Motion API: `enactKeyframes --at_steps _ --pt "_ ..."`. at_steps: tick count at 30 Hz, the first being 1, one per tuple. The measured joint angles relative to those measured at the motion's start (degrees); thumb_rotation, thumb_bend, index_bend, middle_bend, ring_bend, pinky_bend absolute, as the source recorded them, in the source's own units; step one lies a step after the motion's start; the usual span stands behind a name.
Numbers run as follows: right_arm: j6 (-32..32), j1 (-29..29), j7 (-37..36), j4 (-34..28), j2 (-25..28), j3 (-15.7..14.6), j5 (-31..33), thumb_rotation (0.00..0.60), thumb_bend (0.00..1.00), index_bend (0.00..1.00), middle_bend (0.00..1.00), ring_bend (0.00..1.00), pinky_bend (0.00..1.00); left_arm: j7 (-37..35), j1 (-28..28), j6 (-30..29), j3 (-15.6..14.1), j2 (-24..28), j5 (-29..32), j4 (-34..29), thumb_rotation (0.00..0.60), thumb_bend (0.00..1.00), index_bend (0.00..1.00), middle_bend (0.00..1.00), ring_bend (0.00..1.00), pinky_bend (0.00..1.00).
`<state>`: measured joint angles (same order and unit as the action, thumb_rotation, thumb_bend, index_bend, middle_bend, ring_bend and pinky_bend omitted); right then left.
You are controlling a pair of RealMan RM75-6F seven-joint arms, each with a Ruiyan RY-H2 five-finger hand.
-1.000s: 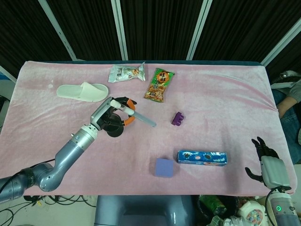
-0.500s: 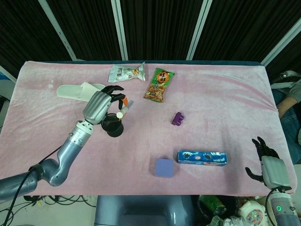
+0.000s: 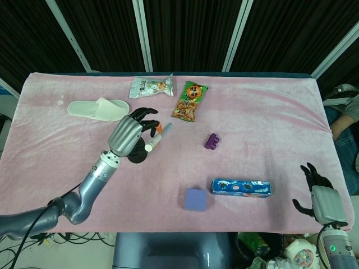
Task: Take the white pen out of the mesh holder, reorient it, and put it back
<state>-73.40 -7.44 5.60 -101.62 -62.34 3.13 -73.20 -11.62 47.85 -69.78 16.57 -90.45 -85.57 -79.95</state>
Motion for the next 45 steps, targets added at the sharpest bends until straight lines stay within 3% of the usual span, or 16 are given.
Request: enactKeyframes --at_steps 6,10,14,17,21,28,31,37,45 --pt "-0.1 0.0 0.0 0.0 0.0 0.0 -0.1 0.6 0.19 0.0 0.0 0.16 0.17 -15.9 -1.2 7.9 3.7 5.3 10.9 -15.3 0.6 0.42 0.69 0.64 0.22 0.27" --pt "0.0 0.0 0.1 0.0 0.0 0.0 -0.1 0.6 0.19 0.0 0.0 0.16 0.17 -29.3 -2.0 16.4 6.8 10.8 16.7 -22.4 0.6 0.42 0.69 0.64 0.22 0.27" --pt "0.0 0.0 0.2 0.0 0.0 0.0 0.0 0.6 0.19 0.0 0.0 0.16 0.17 -39.9 -2.5 24.3 8.7 15.5 17.7 -24.8 0.6 0.42 0.69 0.65 0.22 0.27" --pt "0.0 0.0 0.2 0.0 0.0 0.0 0.1 0.6 0.19 0.0 0.0 0.16 0.17 -42.6 -2.6 26.4 8.2 16.2 16.5 -24.0 0.6 0.42 0.69 0.65 0.22 0.27" --pt "0.0 0.0 0.2 -0.1 0.0 0.0 0.1 0.6 0.19 0.0 0.0 0.16 0.17 -37.5 -2.7 23.7 6.8 15.0 14.6 -21.2 0.6 0.42 0.69 0.65 0.22 0.27" --pt "0.0 0.0 0.1 0.0 0.0 0.0 0.1 0.6 0.19 0.0 0.0 0.16 0.17 -11.3 -2.6 15.8 3.0 9.7 10.7 -12.5 0.6 0.42 0.69 0.65 0.22 0.27" --pt "0.0 0.0 0.1 0.0 0.0 0.0 0.1 0.6 0.19 0.0 0.0 0.16 0.17 -4.6 -2.4 12.0 1.2 6.5 8.3 -7.2 0.6 0.42 0.69 0.65 0.22 0.27" --pt "-0.1 0.0 0.1 0.0 0.0 0.0 0.0 0.6 0.19 0.0 0.0 0.16 0.17 -3.5 -2.0 5.4 0.2 3.7 3.0 -5.0 0.6 0.42 0.69 0.65 0.23 0.27" --pt "-0.1 0.0 0.2 0.0 0.0 -0.1 -0.1 0.6 0.19 0.0 0.0 0.16 0.17 -4.6 -1.5 1.3 3.2 5.3 1.3 -10.8 0.6 0.42 0.69 0.65 0.23 0.28"
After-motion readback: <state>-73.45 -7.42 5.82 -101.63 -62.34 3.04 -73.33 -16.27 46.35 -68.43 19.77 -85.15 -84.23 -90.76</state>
